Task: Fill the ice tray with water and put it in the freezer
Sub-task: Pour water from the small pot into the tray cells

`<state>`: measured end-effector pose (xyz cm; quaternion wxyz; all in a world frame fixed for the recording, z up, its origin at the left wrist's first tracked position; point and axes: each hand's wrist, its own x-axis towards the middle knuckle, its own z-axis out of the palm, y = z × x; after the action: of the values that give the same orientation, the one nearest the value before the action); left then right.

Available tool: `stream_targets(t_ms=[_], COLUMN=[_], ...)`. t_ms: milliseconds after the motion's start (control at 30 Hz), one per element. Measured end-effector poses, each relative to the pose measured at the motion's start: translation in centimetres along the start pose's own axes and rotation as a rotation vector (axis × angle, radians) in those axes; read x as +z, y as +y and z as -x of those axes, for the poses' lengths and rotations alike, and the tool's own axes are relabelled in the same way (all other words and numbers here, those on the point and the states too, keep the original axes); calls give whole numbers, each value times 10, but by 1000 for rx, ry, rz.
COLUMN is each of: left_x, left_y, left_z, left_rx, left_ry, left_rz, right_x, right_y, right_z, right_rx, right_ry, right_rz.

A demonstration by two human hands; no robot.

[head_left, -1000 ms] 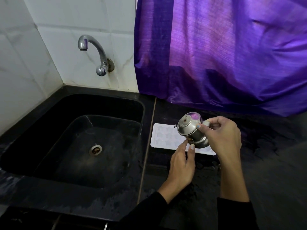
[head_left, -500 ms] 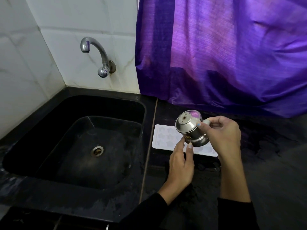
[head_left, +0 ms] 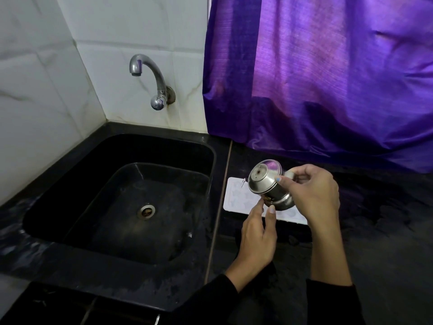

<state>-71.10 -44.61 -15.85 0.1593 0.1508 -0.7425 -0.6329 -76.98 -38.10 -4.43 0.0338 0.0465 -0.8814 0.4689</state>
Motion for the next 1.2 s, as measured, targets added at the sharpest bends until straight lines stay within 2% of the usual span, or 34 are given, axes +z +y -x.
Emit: stream_targets(t_ms=[667,800,1033,1200], left_x=[-3,-4,-12,-19], left_y=[5,7,12,21], left_z=[1,-2,-25,-55], left_rx=[20,16,0,-13], left_ry=[39,75,153,191], left_rz=[-31,-34,-26,-25], right_x=[0,3,4,6], right_y=[6,16,31,40], right_z=[-3,-11,-28,-41], right_rx=[-3,19,177,293], right_ry=[-6,-13,-52,-93], right_rz=[-33,-136,-471,-620])
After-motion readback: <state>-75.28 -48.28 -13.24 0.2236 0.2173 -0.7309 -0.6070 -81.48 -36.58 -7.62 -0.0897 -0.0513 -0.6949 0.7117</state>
